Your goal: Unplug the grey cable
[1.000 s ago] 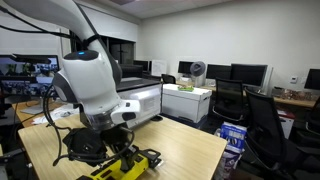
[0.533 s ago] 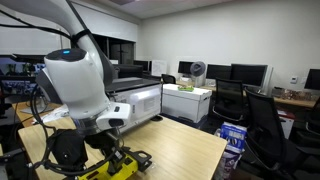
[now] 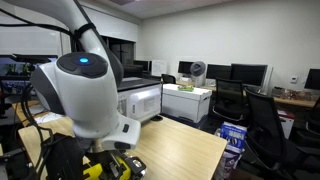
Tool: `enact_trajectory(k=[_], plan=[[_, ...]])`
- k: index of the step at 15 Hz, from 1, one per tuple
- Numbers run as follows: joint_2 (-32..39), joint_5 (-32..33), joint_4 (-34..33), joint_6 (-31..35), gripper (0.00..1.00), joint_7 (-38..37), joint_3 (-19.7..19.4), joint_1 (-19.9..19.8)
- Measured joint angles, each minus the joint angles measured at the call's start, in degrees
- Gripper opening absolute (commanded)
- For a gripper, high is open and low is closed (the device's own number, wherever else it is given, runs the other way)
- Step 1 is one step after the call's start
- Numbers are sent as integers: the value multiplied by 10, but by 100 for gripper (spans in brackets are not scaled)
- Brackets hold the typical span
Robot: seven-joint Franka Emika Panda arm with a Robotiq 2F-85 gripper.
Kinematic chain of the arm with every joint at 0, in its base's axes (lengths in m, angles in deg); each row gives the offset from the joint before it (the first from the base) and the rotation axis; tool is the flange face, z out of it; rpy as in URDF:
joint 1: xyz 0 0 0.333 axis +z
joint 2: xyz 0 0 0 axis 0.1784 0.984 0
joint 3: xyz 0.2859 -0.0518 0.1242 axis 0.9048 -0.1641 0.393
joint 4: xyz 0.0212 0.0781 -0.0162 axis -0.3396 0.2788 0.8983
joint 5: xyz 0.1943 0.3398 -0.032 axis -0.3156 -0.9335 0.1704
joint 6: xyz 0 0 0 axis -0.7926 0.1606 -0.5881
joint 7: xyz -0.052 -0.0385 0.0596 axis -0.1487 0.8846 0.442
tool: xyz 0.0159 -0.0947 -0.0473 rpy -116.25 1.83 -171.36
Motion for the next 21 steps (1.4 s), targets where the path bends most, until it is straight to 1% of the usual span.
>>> enact_trajectory(k=[2, 6, 8, 12, 16, 19, 21], plan=[[-13, -7, 2, 23, 8, 0, 3, 1], [-67, -22, 46, 156, 8, 9, 26, 24], [-73, -22, 60, 183, 8, 6, 35, 36], [-73, -18, 70, 180, 8, -12, 42, 48], [-77, -13, 69, 169, 8, -27, 41, 49], [-104, 37, 69, 136, 8, -76, 29, 46], [-118, 76, 68, 130, 8, -115, 23, 41]])
